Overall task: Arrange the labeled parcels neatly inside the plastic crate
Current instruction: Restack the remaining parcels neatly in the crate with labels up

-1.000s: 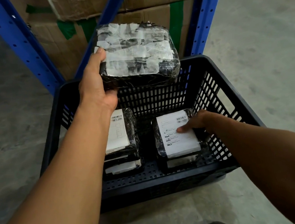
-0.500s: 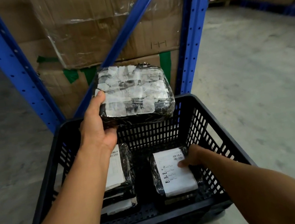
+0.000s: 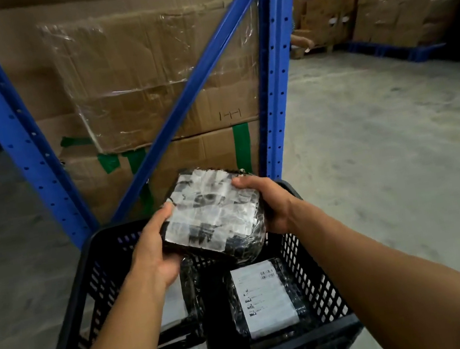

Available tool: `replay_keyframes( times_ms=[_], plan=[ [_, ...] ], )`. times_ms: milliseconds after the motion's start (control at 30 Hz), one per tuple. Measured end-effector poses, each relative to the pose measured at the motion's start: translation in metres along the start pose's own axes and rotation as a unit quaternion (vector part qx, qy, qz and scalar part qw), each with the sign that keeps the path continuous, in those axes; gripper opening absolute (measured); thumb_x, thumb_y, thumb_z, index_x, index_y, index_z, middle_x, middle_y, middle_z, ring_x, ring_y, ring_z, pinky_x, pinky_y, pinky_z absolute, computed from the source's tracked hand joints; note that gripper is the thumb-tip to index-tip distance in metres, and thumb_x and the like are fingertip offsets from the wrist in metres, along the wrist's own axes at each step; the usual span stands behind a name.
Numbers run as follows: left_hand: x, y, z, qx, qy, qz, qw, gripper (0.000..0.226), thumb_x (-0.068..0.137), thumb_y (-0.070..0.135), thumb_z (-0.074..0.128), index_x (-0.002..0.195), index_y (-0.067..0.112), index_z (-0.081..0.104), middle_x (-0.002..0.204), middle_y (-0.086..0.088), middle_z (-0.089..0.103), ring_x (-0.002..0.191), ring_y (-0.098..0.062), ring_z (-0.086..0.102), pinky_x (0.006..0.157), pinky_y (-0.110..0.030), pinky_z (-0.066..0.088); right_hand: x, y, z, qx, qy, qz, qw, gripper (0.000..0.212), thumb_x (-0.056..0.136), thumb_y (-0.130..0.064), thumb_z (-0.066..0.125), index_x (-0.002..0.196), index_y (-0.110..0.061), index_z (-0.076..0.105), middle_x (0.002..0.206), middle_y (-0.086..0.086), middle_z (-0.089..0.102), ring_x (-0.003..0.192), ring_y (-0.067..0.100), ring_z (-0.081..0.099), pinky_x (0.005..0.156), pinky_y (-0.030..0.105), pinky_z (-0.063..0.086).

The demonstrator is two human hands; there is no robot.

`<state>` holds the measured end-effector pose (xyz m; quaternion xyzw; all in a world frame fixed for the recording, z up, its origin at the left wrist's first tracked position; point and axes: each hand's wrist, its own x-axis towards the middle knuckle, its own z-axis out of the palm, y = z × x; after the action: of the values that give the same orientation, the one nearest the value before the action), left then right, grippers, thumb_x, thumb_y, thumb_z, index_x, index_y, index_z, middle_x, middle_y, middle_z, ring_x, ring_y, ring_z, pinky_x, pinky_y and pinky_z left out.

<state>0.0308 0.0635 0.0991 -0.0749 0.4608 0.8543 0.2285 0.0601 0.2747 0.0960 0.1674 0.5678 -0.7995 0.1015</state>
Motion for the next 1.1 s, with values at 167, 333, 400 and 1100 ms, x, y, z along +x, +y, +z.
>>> replay_keyframes(
  times_ms=[167,333,400,1100],
  plan=[
    [-0.006,-0.004,0.006,0.006,-0.018,-0.053,0.998,0.027,0.092,0.034,0.065,0.106,0.01,0.068,0.107,-0.016,0.072,0.102,-0.035,0.065,0.096,-0.054,0.048,-0.002,0.005,-0.004,0.026,0.026,-0.032,0.999,0.067,0.076,-0.039,0.068,0.131,-0.003,0.059,0.129,0.023,0.064,0.122,0.043,0.058,0.106,0.055,0.043],
    [-0.004,-0.004,0.008,0.021,0.002,-0.07,0.997,0.02,0.089,0.011,0.068,0.108,0.007,0.066,0.115,-0.019,0.069,0.103,-0.035,0.065,0.082,-0.052,0.054,-0.009,0.004,-0.012,0.063,-0.003,-0.026,0.998,0.055,0.084,-0.031,0.064,0.133,-0.005,0.058,0.131,0.021,0.063,0.125,0.041,0.056,0.107,0.053,0.042],
    [-0.002,-0.001,0.008,0.023,0.01,-0.076,0.997,0.022,0.089,0.01,0.068,0.111,0.007,0.067,0.116,-0.019,0.069,0.109,-0.037,0.064,0.087,-0.054,0.053,-0.012,0.001,-0.015,0.062,-0.033,-0.019,0.997,0.05,0.085,-0.027,0.064,0.13,-0.007,0.059,0.129,0.019,0.065,0.122,0.039,0.059,0.105,0.054,0.044],
    [0.006,0.0,-0.017,-0.072,-0.105,-0.073,0.989,0.049,0.082,0.019,0.045,0.124,-0.003,0.058,0.115,-0.032,0.068,0.099,-0.046,0.067,0.088,-0.054,0.055,-0.013,0.001,-0.04,0.039,0.021,-0.035,0.998,0.01,0.086,-0.02,0.065,0.096,-0.02,0.068,0.107,0.01,0.061,0.098,0.024,0.062,0.075,0.036,0.057]
  ],
)
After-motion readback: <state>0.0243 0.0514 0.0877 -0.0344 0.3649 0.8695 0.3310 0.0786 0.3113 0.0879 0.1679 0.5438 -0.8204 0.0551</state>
